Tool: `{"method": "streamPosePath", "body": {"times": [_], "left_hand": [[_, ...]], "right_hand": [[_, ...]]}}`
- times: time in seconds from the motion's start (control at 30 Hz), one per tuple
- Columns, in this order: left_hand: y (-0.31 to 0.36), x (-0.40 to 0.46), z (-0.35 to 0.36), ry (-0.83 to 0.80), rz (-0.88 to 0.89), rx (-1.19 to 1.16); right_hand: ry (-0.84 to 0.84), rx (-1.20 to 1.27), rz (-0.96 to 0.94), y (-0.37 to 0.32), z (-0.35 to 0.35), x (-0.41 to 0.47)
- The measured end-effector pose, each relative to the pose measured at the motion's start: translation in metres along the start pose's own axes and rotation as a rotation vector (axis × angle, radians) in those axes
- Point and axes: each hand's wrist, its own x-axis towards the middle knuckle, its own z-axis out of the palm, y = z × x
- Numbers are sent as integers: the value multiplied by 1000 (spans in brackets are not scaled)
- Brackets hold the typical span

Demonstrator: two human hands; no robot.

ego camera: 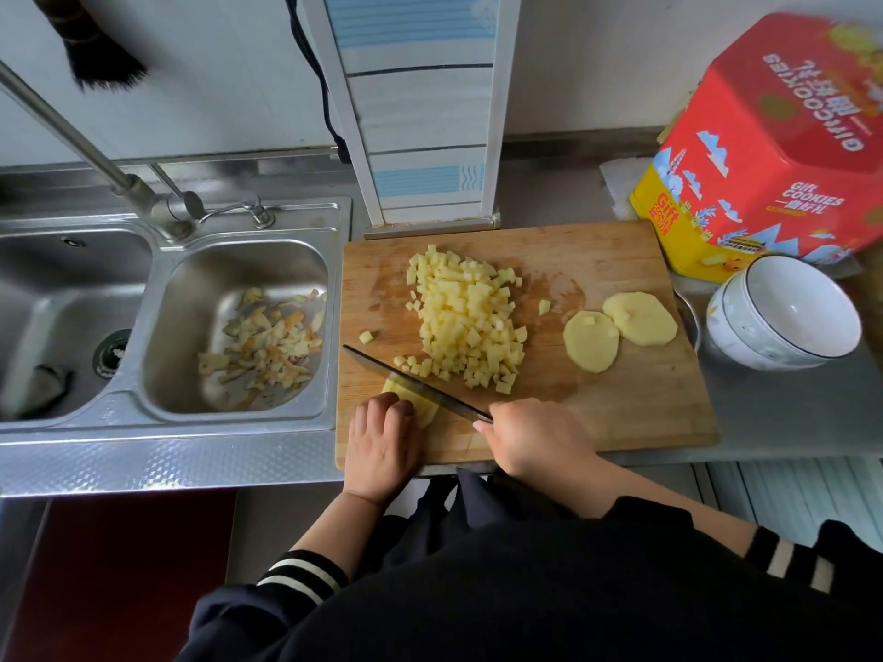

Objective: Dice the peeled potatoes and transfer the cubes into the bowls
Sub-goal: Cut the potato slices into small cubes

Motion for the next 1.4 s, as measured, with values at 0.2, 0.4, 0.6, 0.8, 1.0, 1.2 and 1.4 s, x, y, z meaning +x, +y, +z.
{"method": "streamPosePath", "body": {"times": [0.2, 0.4, 0.6, 0.8, 1.0, 1.2, 1.4], "left_hand": [[-3, -1, 2, -36, -15, 13], [-3, -1, 1, -30, -10, 13], [-2, 0, 2, -25, -15, 5], [0, 2, 1, -21, -13, 10], [0, 2, -1, -24, -24, 11], [0, 0, -3, -44, -36, 8], [0, 1, -10, -53, -10, -35]], "right_hand": [[-34, -14, 15, -1, -1, 2], [-76, -51, 23, -6, -6, 8], [-125, -35, 88, -4, 6, 21], [-123, 19, 90, 2, 4, 21], [-163, 8, 83, 3, 0, 20], [-92, 41, 92, 7, 7, 19], [9, 122, 113, 10, -5, 9]]}}
